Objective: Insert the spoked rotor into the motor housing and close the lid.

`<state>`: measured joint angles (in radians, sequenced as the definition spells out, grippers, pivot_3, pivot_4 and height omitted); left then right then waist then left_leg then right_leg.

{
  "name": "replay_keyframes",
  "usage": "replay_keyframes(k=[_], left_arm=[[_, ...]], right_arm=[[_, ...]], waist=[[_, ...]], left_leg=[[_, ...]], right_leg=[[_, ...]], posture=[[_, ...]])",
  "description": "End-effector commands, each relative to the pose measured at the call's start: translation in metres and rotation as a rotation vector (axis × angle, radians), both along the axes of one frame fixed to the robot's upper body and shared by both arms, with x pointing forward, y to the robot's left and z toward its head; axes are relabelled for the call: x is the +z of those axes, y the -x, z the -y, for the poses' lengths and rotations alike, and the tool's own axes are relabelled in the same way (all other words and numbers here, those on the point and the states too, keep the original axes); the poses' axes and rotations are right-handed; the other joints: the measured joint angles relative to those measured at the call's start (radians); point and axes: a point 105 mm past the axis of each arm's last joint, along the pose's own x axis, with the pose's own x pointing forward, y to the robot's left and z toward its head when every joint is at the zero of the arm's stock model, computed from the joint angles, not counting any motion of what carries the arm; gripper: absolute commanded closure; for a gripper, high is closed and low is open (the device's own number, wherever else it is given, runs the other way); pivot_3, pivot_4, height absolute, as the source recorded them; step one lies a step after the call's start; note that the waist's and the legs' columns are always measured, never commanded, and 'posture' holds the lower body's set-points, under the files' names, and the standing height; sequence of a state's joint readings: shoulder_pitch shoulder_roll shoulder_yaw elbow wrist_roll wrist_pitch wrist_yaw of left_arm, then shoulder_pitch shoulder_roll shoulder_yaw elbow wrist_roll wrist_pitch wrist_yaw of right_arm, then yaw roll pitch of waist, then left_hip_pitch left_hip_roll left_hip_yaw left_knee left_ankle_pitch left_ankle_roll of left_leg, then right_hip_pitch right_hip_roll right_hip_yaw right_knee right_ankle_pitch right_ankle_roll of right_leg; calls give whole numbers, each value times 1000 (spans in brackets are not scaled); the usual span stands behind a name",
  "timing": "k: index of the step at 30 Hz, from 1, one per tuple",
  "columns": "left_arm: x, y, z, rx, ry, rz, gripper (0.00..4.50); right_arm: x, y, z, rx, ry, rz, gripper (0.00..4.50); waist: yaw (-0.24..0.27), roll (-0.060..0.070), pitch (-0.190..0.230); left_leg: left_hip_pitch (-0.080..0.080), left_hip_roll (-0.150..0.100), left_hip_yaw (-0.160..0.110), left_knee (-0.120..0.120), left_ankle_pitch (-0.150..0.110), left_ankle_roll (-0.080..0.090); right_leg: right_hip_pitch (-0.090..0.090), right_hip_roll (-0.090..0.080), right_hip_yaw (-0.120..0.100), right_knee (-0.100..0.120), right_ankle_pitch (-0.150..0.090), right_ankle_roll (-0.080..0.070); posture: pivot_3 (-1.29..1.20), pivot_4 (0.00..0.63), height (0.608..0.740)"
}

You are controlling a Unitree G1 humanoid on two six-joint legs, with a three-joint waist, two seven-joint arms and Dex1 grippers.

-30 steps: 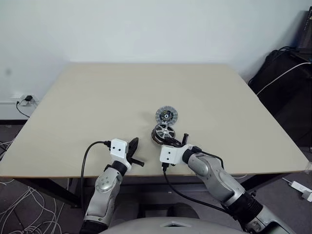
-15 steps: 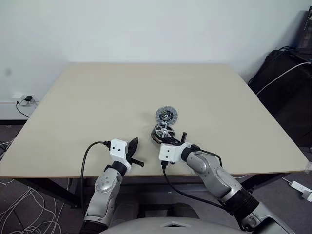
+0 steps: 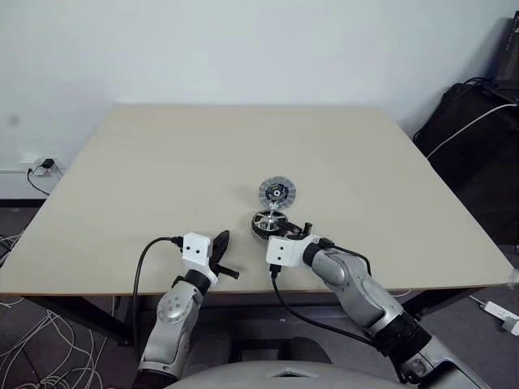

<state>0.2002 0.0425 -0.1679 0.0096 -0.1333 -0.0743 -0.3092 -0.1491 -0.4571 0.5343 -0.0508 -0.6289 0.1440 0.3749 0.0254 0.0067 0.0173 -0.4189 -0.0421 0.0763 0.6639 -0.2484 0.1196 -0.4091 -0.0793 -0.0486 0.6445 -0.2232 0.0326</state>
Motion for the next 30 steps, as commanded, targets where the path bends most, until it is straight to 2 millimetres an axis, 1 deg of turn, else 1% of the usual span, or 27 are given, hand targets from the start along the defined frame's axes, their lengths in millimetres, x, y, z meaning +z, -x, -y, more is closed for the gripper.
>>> replay_keyframes(k=[1, 8, 16, 22, 24, 27, 30], left_arm=[[11, -2, 3, -14, 11, 50, 4500], [11, -3, 5, -25, 15, 48, 4500], [11, -2, 5, -32, 12, 47, 4500], [10, -1, 6, -39, 9, 45, 4500], [10, -1, 6, -39, 8, 44, 4500], [10, -1, 5, -37, 6, 43, 4500], [10, -1, 5, -38, 1, 45, 4500]], right_arm=[[25, -5, 5, -16, -25, 67, 2513], [29, 3, 11, -22, -23, 47, 2513], [26, 20, 17, -3, -22, -53, 2513], [21, 23, 17, -2, -25, -96, 2513], [27, 20, 15, -33, -87, -81, 2513], [43, 5, 13, -147, -238, -37, 2513], [47, -5, 11, -207, -300, -23, 3145]], waist=[[1, 0, 0], [4, 0, 0], [6, 0, 0], [6, 0, 0], [6, -1, 0], [5, -1, -1], [5, 0, -1]], left_leg=[[0, 0, 0, 0, 0, 0], [0, 0, 0, 0, 0, 0], [0, 0, 0, 0, 0, 0], [0, 0, 0, 0, 0, 0], [0, 0, 0, 0, 0, 0], [0, 0, 0, 0, 0, 0], [0, 0, 0, 0, 0, 0]], right_leg=[[0, 0, 0, 0, 0, 0], [0, 0, 0, 0, 0, 0], [0, 0, 0, 0, 0, 0], [0, 0, 0, 0, 0, 0], [0, 0, 0, 0, 0, 0], [0, 0, 0, 0, 0, 0], [0, 0, 0, 0, 0, 0]], posture=[[0, 0, 740], [0, 0, 740], [0, 0, 740], [0, 0, 740], [0, 0, 740], [0, 0, 740], [0, 0, 740]])
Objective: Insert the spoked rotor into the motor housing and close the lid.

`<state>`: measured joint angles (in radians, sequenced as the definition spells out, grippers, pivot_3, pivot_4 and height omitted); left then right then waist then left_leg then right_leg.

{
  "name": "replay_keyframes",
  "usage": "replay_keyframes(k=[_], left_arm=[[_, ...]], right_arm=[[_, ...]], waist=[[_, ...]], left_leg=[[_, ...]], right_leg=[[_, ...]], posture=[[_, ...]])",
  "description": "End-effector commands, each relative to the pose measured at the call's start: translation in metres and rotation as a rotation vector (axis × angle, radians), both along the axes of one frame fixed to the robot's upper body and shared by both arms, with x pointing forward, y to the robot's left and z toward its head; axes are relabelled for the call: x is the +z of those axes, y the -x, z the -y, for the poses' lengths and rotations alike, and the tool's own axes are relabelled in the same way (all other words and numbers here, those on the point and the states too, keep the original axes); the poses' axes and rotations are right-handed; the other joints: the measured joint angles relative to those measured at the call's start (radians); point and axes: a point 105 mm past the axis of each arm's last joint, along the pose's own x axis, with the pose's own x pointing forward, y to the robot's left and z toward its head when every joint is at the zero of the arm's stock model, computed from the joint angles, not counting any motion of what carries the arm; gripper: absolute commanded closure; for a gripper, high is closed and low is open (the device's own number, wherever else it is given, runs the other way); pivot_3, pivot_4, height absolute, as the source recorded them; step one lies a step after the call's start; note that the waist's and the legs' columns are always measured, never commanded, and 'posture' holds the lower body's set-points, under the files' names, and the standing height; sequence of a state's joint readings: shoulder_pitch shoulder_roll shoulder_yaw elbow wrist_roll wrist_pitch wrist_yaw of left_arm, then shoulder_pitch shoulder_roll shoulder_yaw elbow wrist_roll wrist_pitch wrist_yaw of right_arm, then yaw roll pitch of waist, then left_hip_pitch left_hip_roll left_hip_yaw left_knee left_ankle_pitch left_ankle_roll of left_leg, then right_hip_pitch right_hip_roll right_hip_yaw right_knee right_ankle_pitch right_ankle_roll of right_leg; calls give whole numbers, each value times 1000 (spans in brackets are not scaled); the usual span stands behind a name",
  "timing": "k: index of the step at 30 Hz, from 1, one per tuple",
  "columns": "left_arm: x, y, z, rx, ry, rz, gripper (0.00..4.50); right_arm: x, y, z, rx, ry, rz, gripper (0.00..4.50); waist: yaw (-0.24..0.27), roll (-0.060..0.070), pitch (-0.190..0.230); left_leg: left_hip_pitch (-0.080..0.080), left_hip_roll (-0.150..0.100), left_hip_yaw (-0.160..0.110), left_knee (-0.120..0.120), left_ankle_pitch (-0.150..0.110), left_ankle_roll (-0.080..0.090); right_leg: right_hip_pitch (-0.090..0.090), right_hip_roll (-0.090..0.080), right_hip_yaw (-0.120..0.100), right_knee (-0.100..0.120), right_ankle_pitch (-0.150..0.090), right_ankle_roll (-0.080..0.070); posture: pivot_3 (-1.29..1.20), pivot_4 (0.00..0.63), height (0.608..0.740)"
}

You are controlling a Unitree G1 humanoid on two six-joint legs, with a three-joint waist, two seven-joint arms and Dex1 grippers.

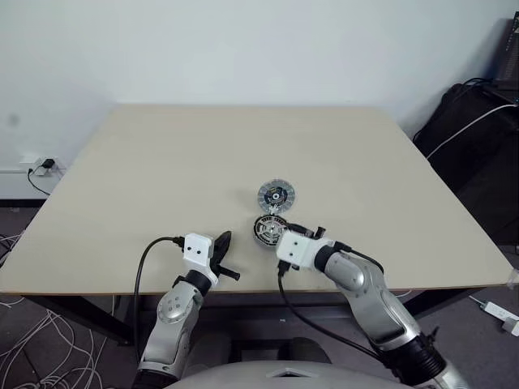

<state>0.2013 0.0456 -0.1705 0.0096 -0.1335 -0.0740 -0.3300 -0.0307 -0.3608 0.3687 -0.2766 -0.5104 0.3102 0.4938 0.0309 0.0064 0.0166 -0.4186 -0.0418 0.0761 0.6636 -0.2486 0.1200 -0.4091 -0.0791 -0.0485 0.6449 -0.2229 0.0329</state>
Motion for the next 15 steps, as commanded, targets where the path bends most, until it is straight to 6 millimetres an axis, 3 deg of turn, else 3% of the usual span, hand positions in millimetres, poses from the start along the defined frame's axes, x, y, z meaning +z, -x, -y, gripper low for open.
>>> replay_keyframes(k=[1, 4, 10, 15], left_arm=[[10, -3, 3, -15, -1, 46, 4500], [11, -3, 3, -21, -14, 57, 4500], [11, -1, 4, -41, -82, 88, 4500], [7, 3, 6, -65, -147, 109, 4500]], right_arm=[[19, -18, 3, -87, -62, 75, 3409], [12, -25, -4, -112, -92, 57, 4458], [-2, -38, -15, -138, -116, 35, 4458], [-27, -34, -17, -121, -77, -42, 4458]], waist=[[0, 0, 0], [-1, -1, -1], [-5, 0, -1], [-6, 1, -2]], left_leg=[[0, 0, 0, 0, 0, 0], [0, 0, 0, 0, 0, 0], [0, 0, 0, -1, 0, -1], [1, 0, 0, -2, 1, -1]], right_leg=[[0, 0, 0, 0, 0, 0], [0, 0, 0, 0, 0, 0], [-1, 1, 0, 0, 0, 0], [-1, 1, 0, 0, 0, 0]], posture=[[0, 0, 740], [0, 0, 740], [0, 0, 740], [0, 0, 740]])
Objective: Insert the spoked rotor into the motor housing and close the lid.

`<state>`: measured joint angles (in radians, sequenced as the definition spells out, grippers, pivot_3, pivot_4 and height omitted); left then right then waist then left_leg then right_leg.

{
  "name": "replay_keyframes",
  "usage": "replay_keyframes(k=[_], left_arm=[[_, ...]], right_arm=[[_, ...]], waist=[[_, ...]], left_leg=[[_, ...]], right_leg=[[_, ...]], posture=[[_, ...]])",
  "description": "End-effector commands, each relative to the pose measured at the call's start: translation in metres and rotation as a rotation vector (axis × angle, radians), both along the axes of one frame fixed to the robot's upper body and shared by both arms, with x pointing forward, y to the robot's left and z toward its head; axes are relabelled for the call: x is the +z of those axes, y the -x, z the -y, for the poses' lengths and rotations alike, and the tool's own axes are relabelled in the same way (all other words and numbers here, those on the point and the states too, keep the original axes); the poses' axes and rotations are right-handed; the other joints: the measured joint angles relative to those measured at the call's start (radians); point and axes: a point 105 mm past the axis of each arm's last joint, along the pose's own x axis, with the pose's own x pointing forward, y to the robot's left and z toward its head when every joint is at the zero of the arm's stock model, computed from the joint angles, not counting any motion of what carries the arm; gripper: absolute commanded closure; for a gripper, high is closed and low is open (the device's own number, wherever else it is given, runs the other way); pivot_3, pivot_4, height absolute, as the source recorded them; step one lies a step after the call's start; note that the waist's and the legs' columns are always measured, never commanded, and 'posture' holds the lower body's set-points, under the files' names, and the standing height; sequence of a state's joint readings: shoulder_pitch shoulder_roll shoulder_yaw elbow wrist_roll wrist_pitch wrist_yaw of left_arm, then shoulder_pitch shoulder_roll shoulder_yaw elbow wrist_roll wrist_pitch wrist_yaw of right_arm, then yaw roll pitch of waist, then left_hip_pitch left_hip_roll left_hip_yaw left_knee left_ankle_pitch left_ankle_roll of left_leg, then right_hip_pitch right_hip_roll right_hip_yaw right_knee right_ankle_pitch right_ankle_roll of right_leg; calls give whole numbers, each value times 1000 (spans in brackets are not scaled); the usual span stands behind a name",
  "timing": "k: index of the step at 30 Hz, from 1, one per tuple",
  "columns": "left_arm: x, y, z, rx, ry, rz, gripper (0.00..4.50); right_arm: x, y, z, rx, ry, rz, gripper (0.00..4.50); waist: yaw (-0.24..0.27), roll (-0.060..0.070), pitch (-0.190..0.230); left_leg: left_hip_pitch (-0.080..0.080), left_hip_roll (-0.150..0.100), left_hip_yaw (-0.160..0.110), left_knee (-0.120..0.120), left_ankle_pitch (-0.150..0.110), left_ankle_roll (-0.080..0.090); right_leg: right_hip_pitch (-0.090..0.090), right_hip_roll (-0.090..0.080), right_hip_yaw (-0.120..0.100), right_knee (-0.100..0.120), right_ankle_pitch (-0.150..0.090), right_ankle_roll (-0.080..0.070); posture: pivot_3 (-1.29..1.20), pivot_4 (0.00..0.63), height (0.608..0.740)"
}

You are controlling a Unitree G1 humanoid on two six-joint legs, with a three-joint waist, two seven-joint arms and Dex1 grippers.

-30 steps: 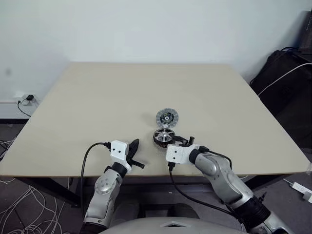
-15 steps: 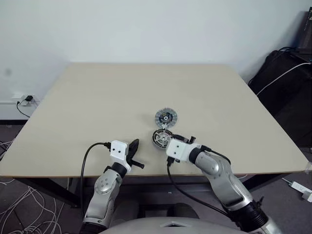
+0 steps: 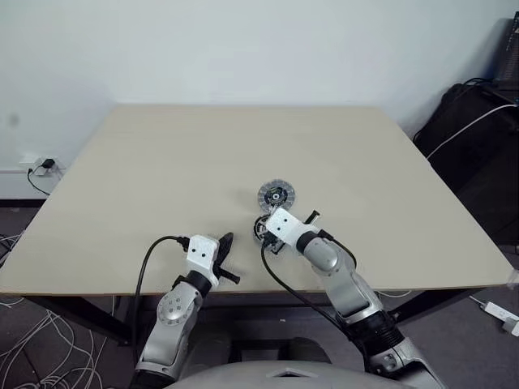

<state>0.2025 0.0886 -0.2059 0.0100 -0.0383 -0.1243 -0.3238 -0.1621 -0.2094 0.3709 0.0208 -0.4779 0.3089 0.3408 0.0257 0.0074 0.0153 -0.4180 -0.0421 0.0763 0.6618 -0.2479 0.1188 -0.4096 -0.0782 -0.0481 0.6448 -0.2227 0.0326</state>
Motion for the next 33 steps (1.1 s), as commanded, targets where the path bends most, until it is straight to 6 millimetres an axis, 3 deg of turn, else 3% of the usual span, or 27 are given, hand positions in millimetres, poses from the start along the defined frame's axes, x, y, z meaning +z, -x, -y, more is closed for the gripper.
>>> replay_keyframes(k=[1, 4, 6, 11, 14, 17, 22, 33], left_arm=[[6, 0, 3, -13, -24, 53, 4500], [6, 1, 3, -9, -20, 51, 4500], [5, 1, 3, -7, -19, 49, 4500], [5, 2, 4, -7, -13, 44, 4500], [5, 2, 5, -9, -5, 41, 4500], [4, 2, 7, -9, 1, 38, 4500], [2, 1, 7, 3, 3, 26, 4500], [0, 4, 4, 37, 20, 12, 4500]], right_arm=[[-8, 1, -1, 20, 17, -24, 4458], [-21, 9, 4, 39, 56, -87, 4458], [-18, 9, 6, 42, 52, -89, 4458], [23, 3, 11, 91, 5, -15, 4458], [37, 13, 8, 208, 13, -53, 4458], [42, 21, 6, 301, 60, -73, 3885], [38, 25, 7, 400, 151, -115, 2299], [17, 27, 9, 532, 251, -285, 2299]], waist=[[-1, 1, 0], [-2, 3, -3], [-2, 4, -5], [-1, 6, -5], [-1, 6, -5], [0, 6, -5], [3, 5, -5], [5, 3, -3]], left_leg=[[0, 0, 0, 0, 0, 0], [0, 0, 0, -1, 0, 0], [1, 0, 0, 0, 0, 0], [1, 0, 0, 0, 0, 1], [1, 0, 0, 0, 0, 1], [1, 0, 0, 0, -1, 1], [0, 0, 0, 0, -1, 2], [0, 0, 0, 0, -1, 2]], right_leg=[[0, 0, 0, 0, 0, 0], [0, 0, 0, 0, 0, 0], [1, 0, 0, 0, 0, 0], [1, -1, 0, 1, 0, -1], [1, -1, 0, 1, 0, -1], [1, -1, 0, 0, 0, -1], [1, -2, 0, -1, 0, -1], [0, -2, 0, -1, 0, -1]], posture=[[0, 0, 740], [0, 0, 740], [0, 0, 740], [0, 0, 740], [0, 0, 740], [0, 0, 740], [0, 0, 740], [0, 0, 740]])
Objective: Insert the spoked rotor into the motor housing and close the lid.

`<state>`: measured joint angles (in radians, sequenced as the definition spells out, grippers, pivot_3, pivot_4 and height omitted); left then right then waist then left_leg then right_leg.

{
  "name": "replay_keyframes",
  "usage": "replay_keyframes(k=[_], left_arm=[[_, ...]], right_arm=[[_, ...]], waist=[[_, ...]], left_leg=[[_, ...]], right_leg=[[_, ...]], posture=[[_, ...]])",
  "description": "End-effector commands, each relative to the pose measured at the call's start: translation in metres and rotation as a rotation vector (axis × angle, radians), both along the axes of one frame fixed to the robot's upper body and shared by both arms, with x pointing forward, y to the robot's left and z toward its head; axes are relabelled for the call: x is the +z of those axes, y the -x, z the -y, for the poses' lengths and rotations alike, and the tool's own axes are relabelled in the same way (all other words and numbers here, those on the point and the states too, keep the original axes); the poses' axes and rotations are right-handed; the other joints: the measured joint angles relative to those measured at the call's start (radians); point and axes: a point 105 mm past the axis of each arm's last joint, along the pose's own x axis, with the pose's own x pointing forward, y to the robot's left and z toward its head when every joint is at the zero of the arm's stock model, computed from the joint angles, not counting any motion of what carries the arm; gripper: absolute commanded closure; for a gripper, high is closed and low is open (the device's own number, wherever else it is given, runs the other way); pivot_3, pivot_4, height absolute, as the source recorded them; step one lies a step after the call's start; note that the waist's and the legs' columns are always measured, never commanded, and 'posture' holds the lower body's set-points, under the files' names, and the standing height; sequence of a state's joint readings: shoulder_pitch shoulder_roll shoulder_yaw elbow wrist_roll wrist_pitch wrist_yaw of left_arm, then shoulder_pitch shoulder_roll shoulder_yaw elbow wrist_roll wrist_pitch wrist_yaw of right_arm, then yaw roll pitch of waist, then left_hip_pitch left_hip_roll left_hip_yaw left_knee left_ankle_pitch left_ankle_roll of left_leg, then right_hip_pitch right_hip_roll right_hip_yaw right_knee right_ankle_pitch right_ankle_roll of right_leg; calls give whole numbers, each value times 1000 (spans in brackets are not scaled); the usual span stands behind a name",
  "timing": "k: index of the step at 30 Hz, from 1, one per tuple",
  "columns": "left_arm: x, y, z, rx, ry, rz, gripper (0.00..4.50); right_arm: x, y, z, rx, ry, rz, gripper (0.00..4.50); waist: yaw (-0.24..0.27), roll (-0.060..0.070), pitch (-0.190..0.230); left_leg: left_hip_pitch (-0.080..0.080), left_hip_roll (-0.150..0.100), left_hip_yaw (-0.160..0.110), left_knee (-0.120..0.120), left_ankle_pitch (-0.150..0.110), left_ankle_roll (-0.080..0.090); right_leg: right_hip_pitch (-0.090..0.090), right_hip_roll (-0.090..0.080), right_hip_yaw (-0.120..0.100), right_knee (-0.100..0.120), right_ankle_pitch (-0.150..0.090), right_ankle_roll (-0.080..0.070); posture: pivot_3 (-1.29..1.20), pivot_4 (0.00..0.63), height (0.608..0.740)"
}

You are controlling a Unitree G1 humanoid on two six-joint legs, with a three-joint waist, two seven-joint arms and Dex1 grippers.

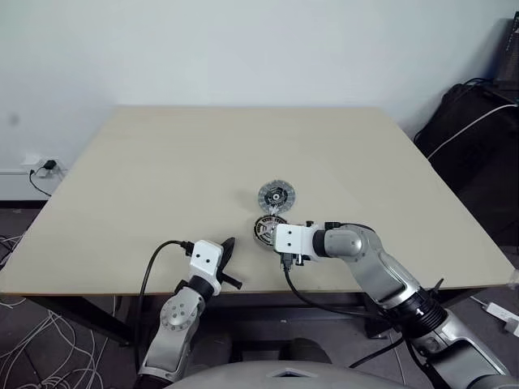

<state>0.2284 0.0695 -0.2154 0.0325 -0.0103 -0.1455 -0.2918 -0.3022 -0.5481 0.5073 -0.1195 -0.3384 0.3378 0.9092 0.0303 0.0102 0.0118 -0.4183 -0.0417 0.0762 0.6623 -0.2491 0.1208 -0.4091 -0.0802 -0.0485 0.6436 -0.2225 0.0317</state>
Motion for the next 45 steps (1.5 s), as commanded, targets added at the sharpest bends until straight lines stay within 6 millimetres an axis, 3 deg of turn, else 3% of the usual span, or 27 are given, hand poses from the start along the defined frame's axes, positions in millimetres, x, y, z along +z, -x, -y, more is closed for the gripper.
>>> replay_keyframes(k=[1, 14, 17, 22, 31, 38, 45], left_arm=[[8, -2, 3, 12, 31, 33, 4500], [12, -2, 4, 48, 100, 31, 4500], [11, -3, 4, 46, 98, 32, 4500], [12, -3, 5, 51, 108, 30, 4500], [15, -4, 1, 89, 164, 30, 4500], [12, -1, 3, 84, 169, 18, 4500], [10, -1, 6, 70, 174, 8, 4500]], right_arm=[[6, -5, -1, 32, 9, 1, 2299], [-12, -18, 9, 20, 61, -85, 2299], [-13, -21, 8, 23, 63, -82, 2894], [-13, -25, 3, 26, 53, -72, 4381], [-4, -28, 0, -81, -82, -117, 4393], [6, -5, 4, -185, -169, -183, 4393], [15, 17, -8, -488, -317, -288, 4394]], waist=[[0, 0, 0], [0, 0, 0], [-2, 0, 0], [-3, -1, 0], [-6, -1, 0], [5, -1, 0], [9, 0, -1]], left_leg=[[0, 0, 0, 0, 0, 0], [0, 0, 0, 0, 0, 0], [0, 0, 0, 0, 0, 0], [0, 0, 0, 0, 0, 0], [0, 0, 0, 0, 0, 0], [-3, 0, 0, 0, 0, 0], [-13, 0, 0, 0, 0, 0]], right_leg=[[0, 0, 0, 0, 0, 0], [0, 0, 0, 0, 0, 0], [0, 0, 0, 0, 0, 0], [0, 0, 0, 1, 0, 0], [-1, 0, 0, 1, 3, 0], [-3, -1, 0, -1, 2, 0], [-13, -1, 0, 0, 2, -1]], posture=[[0, 0, 740], [0, 0, 740], [0, 0, 740], [0, 0, 740], [0, 0, 740], [0, 0, 740], [0, 0, 740]])
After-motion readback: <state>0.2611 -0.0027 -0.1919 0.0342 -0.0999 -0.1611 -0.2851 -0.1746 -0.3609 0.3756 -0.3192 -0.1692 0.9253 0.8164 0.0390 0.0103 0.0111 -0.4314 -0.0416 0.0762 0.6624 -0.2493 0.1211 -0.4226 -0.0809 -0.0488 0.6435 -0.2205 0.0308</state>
